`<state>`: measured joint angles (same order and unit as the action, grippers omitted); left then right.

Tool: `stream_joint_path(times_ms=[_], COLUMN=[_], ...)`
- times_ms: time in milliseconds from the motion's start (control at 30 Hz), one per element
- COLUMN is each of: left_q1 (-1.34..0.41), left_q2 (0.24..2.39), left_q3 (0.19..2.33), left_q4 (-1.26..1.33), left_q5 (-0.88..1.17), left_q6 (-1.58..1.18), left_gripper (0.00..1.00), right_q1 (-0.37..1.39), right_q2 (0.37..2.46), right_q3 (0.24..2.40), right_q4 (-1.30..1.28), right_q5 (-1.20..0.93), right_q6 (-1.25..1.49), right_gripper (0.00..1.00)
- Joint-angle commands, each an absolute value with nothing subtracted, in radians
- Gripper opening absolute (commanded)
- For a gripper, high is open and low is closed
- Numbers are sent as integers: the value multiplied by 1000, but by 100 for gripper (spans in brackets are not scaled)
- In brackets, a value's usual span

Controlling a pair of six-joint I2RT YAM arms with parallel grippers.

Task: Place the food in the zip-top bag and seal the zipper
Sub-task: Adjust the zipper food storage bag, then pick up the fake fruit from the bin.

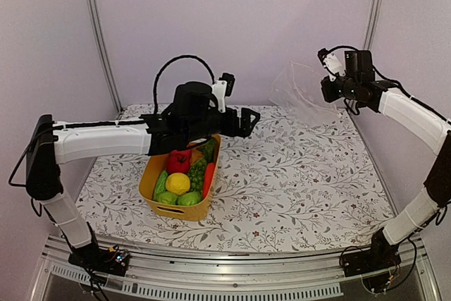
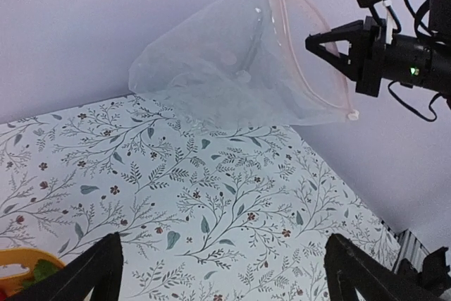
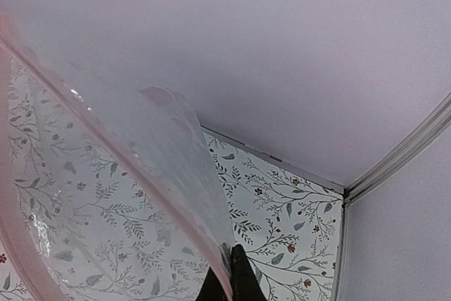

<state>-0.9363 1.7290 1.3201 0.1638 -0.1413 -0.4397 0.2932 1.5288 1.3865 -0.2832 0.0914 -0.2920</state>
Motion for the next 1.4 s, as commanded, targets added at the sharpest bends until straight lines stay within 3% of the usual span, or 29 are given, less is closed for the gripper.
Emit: stream_joint_path(times_ms=[0,133,200,433,533,700,1233,1367], left_q1=[-952,-942,-917,-792,-793,-794,-809,-809], left_q2=[1648,1599,1588,1479,1475,1454,1654,1704], left_q3=[1294,1284,1307,1121,1122,1099,1167,1182], left_q4=[6,-201,-326,-319,-404,-497,-801,-813], left_q5=[-245,-591,-626,-393,-368,-279,-211,-223], left_q6=[-273,-302,-272,-324,-351,-444,-548,-554], left_gripper=[100,100,100,100,84,76,75,82], right_q1=[226,205,205,208,226,284,369,370], right_q2=[1475,1421,1392,1417,1429,1452,1483,1479], right_q3=[1404,1402,1372,1216,1155,1120,1097,1098], right_q4=[-288,-293,-290,-259,-229,-230,-256,-261], right_q5=[142,171,126,-185,-284,-264,-269,-278], right_q6=[-319,-345,-345,-310,-309,-369,-410,-409], right_gripper=[0,0,0,0,0,0,0,0])
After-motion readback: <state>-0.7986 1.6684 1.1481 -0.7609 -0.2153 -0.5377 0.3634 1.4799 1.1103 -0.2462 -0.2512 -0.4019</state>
